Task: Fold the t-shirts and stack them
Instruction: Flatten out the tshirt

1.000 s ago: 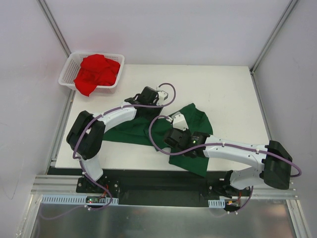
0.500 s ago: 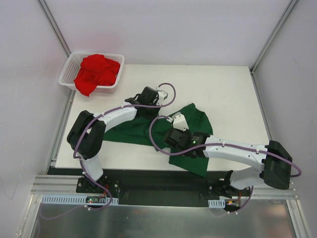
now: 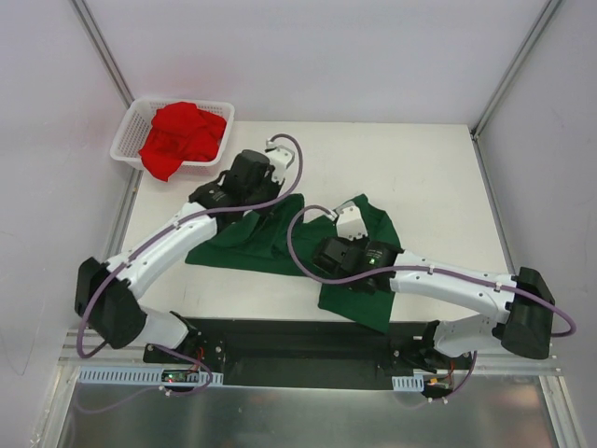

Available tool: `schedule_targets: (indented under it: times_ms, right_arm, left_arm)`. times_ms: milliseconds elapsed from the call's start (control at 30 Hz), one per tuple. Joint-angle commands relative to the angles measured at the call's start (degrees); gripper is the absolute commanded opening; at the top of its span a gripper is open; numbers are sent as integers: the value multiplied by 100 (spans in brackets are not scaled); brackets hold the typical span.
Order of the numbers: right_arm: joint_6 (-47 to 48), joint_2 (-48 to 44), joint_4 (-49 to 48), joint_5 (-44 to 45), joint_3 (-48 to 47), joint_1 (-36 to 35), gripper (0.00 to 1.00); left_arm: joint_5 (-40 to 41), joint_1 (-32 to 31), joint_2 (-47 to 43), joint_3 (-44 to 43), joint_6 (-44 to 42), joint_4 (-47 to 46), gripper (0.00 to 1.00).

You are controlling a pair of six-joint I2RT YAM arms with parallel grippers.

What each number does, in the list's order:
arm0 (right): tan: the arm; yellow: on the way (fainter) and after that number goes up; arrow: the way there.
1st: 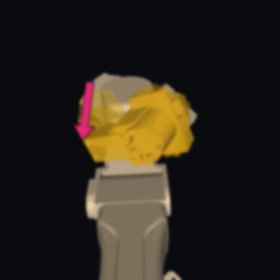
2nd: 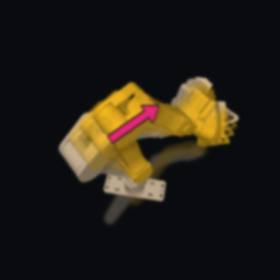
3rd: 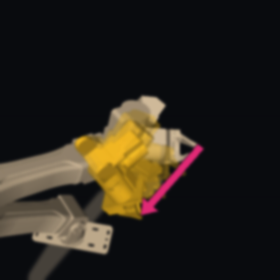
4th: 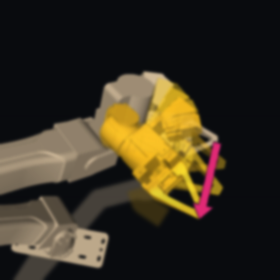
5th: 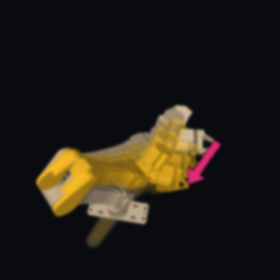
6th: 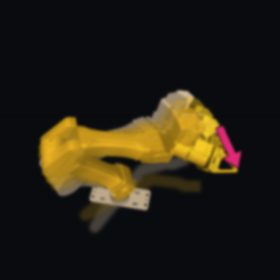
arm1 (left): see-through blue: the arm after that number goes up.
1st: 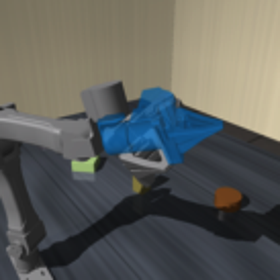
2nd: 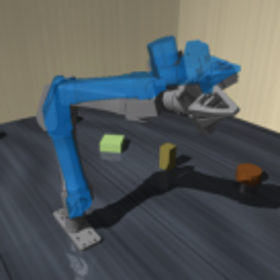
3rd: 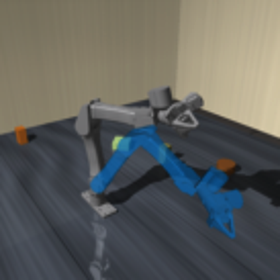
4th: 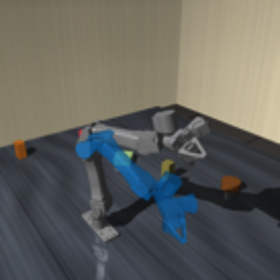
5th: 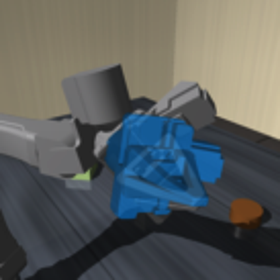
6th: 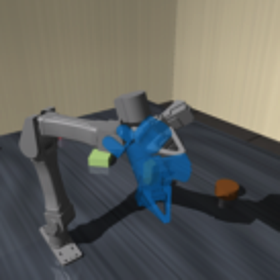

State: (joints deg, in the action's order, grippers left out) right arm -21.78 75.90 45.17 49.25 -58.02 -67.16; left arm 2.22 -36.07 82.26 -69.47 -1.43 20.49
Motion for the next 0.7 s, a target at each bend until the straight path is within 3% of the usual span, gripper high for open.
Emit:
schedule_targets:
  times_ms: [0,267,667]
  right_arm:
    - [-432,-207,905,796,-526,123,1]
    - [-231,-769,1372,1078,-886,598,1]
    - [1210,-1956,1310,840,-1659,2329,1]
  left_arm:
    - [446,-58,-876,22,-94,587,0]
    - [894,83,-1791,-75,-182,1282,0]
    - [1149,698,-2996,-743,-252,2195,0]
